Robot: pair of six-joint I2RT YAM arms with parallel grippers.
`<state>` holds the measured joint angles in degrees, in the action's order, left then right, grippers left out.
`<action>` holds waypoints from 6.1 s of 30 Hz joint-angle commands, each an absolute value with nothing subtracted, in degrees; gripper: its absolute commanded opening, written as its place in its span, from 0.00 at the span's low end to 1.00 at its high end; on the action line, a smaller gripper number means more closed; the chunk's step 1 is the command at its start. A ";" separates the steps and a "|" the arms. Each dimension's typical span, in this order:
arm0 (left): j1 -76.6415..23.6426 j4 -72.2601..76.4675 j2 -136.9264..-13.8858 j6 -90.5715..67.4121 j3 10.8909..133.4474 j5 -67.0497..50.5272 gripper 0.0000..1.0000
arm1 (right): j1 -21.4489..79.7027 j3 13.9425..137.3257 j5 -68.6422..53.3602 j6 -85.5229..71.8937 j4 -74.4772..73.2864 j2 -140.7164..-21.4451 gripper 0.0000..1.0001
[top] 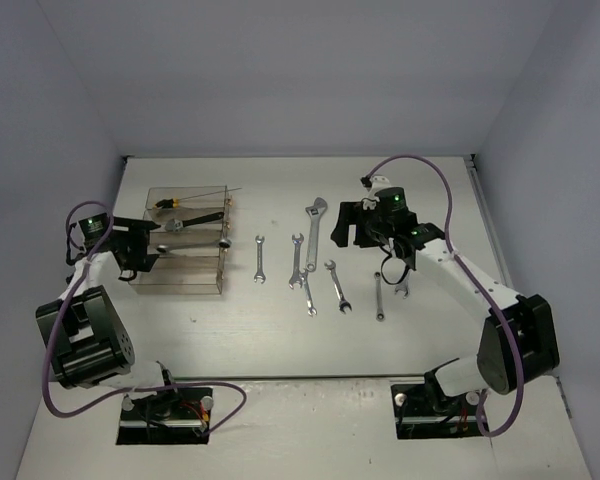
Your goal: Sort the tools into containers
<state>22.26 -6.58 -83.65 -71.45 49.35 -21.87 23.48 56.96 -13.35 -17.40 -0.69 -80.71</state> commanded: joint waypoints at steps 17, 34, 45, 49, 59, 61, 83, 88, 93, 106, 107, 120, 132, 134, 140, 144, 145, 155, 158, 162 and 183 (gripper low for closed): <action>-5.19 -26.41 -71.85 -38.25 69.33 -13.68 0.72 | 26.70 71.08 -1.12 -23.18 0.95 -97.52 0.78; -19.80 -15.23 -89.83 -33.37 72.89 -9.25 0.70 | 26.63 64.35 -1.87 -23.61 0.88 -92.04 0.77; -18.21 -15.52 -90.70 -33.57 71.44 -9.55 0.70 | 26.63 62.98 -1.55 -23.55 0.88 -91.23 0.77; -16.27 -15.47 -89.24 -33.36 69.16 -10.03 0.70 | 26.63 63.62 -1.65 -23.55 0.97 -92.00 0.77; -13.15 -16.69 -86.66 -31.60 67.06 -9.76 0.70 | 26.67 64.69 -2.77 -23.69 0.97 -93.87 0.77; -12.77 -16.71 -86.28 -31.39 67.22 -9.83 0.70 | 26.72 64.69 -2.89 -23.72 0.97 -93.94 0.77; -16.03 -14.08 -85.18 -31.32 73.86 -11.62 0.70 | 26.61 74.43 2.95 -20.02 0.28 -102.73 0.73; -16.35 -21.23 -79.28 -30.46 71.80 -10.93 0.70 | 27.80 82.53 5.72 -21.33 -3.50 -111.20 0.72; -16.81 -26.81 -74.35 -28.57 69.27 -8.66 0.70 | 29.53 90.10 9.29 -22.08 -7.05 -118.67 0.72; -17.58 -33.40 -66.44 -27.55 63.37 -5.71 0.70 | 32.08 103.15 17.67 -23.64 -13.24 -131.50 0.64; -17.58 -33.40 -66.35 -27.60 63.18 -5.74 0.70 | 32.18 103.76 18.36 -23.79 -13.89 -132.31 0.64; -17.97 -33.10 -66.63 -27.72 63.96 -6.80 0.70 | 31.62 100.63 12.88 -25.84 -16.46 -135.72 0.00; -22.22 -25.12 -71.59 -36.36 63.83 -12.36 0.70 | 31.82 79.56 3.17 -15.68 -5.80 -115.98 0.00; -22.45 -22.69 -72.94 -37.65 63.59 -13.22 0.70 | 31.82 77.10 1.99 -14.14 -4.43 -113.57 0.00; -22.90 -16.11 -77.87 -41.21 63.63 -16.42 0.70 | 31.90 71.54 -1.36 -12.89 -0.70 -108.26 0.00; -23.20 -12.10 -80.97 -44.01 63.64 -17.86 0.70 | 31.90 69.45 -3.37 -12.58 2.66 -105.61 0.00; -23.20 -11.59 -81.39 -44.73 63.72 -18.11 0.70 | 31.90 68.65 -3.70 -12.66 3.17 -105.12 0.00; -24.02 -3.99 -87.12 -47.67 63.72 -21.61 0.70 | 32.57 66.26 -9.21 -13.06 8.81 -101.46 0.00; -24.03 -2.64 -89.11 -48.62 63.72 -22.93 0.70 | 32.82 65.80 -10.54 -13.36 10.03 -100.53 0.00; -24.30 -0.97 -91.24 -49.70 64.08 -24.14 0.70 | 33.14 65.83 -11.98 -13.27 10.99 -99.43 0.00; -26.13 7.65 -100.38 -50.10 68.08 -26.49 0.70 | 34.45 65.69 -19.91 -13.91 13.65 -97.65 0.00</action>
<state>-25.82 2.23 -100.88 -49.99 64.51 -25.69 33.92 64.56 -16.72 -13.39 6.51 -103.02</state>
